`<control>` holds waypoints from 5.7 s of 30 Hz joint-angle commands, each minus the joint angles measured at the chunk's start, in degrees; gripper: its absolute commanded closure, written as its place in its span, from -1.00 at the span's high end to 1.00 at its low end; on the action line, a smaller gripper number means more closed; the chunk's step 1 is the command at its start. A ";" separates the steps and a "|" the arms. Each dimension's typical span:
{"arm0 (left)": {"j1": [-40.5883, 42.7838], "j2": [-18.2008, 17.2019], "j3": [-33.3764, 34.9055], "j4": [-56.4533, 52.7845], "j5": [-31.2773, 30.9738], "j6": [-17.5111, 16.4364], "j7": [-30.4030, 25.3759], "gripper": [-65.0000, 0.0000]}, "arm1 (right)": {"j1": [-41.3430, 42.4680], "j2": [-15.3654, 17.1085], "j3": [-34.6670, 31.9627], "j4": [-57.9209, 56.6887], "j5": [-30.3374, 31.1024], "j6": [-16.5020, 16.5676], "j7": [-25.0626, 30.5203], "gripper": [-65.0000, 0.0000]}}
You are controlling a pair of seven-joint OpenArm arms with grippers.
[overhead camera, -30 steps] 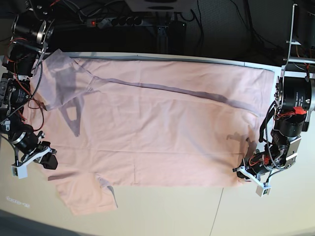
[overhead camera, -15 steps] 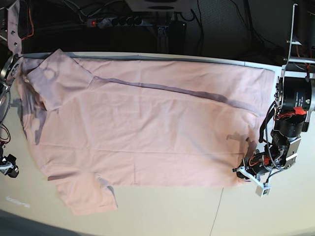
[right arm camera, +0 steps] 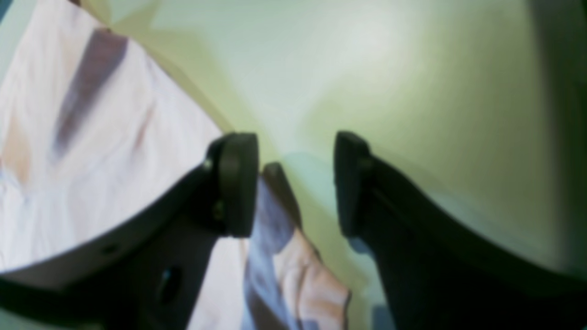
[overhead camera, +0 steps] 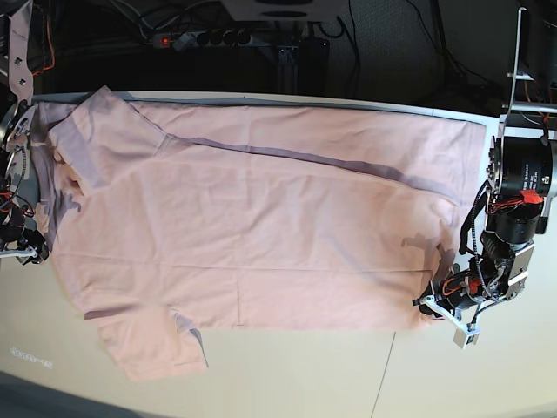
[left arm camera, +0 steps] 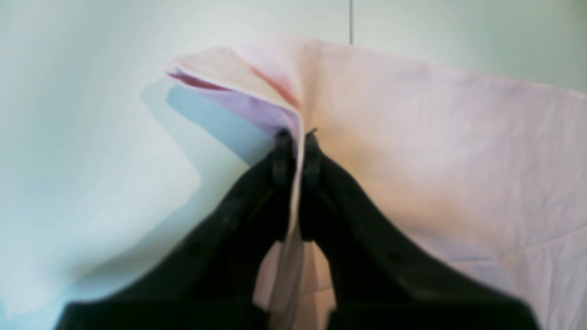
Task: Fold the T-shirt properly
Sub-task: 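Lift the side edge with the right gripper and fold it inward, then fold the shirt side over with the right gripper toward the left gripper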
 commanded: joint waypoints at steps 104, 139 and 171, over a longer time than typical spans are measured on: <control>23.63 -22.97 0.11 44.87 -44.59 -11.71 34.32 -1.00 | -22.14 0.07 -1.51 33.70 6.16 7.50 -9.03 -0.19; 23.63 -22.99 0.11 44.89 -42.12 -11.71 34.88 -1.00 | 5.92 -9.75 -1.57 5.09 -11.74 3.87 -2.62 0.13; 23.61 -22.99 0.11 44.89 -42.42 -11.71 32.76 -1.00 | 1.95 -14.73 -1.57 7.91 -26.77 4.92 2.14 -1.00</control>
